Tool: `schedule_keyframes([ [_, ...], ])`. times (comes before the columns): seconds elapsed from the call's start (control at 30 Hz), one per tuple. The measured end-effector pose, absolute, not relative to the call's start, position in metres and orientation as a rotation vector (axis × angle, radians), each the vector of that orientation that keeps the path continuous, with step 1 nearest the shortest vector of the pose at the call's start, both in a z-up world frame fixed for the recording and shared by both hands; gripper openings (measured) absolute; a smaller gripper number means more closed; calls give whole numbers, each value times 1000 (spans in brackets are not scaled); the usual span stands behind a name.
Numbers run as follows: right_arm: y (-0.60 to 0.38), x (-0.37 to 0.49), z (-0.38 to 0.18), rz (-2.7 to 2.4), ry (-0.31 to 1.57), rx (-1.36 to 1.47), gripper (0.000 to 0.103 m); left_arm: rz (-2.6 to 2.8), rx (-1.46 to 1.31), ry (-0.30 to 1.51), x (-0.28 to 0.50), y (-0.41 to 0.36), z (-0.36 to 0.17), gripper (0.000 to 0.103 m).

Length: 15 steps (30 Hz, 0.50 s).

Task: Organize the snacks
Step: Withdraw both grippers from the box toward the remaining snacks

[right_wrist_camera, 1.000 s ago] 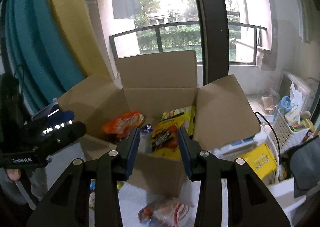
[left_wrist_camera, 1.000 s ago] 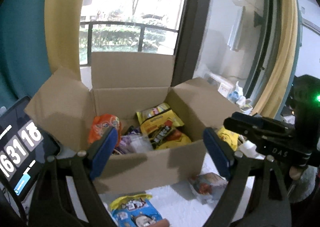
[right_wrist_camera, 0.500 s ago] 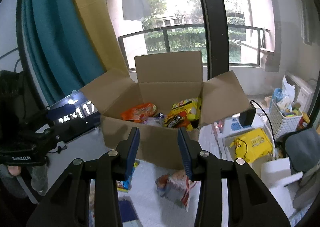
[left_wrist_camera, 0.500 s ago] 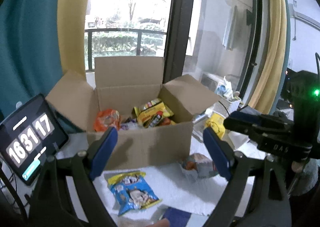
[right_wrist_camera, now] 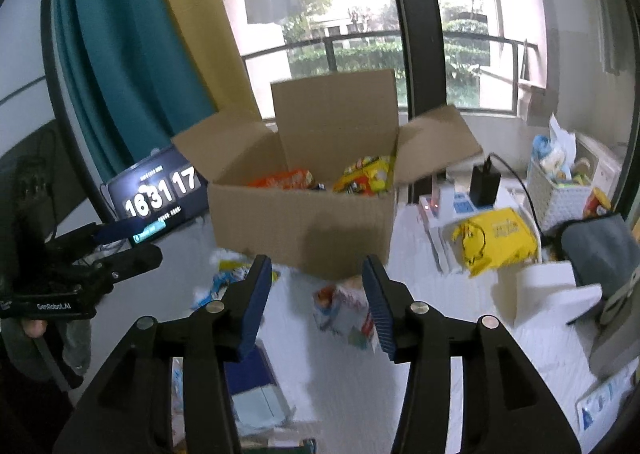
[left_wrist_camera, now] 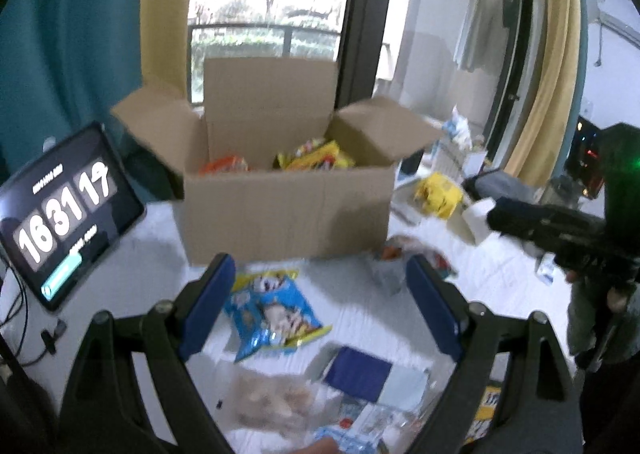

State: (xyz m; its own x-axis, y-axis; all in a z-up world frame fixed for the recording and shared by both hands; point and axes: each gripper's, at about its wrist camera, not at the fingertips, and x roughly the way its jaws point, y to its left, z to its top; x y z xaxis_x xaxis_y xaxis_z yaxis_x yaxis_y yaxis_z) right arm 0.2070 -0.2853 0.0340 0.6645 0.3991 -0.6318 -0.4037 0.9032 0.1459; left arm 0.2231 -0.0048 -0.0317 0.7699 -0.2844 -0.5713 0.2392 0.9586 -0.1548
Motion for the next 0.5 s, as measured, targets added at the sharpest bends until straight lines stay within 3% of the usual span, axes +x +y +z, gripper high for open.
schedule_keyframes([
  [0.5, -303, 238, -32, 435, 856, 33, 51, -189, -84, 840, 264, 18, -108, 89],
])
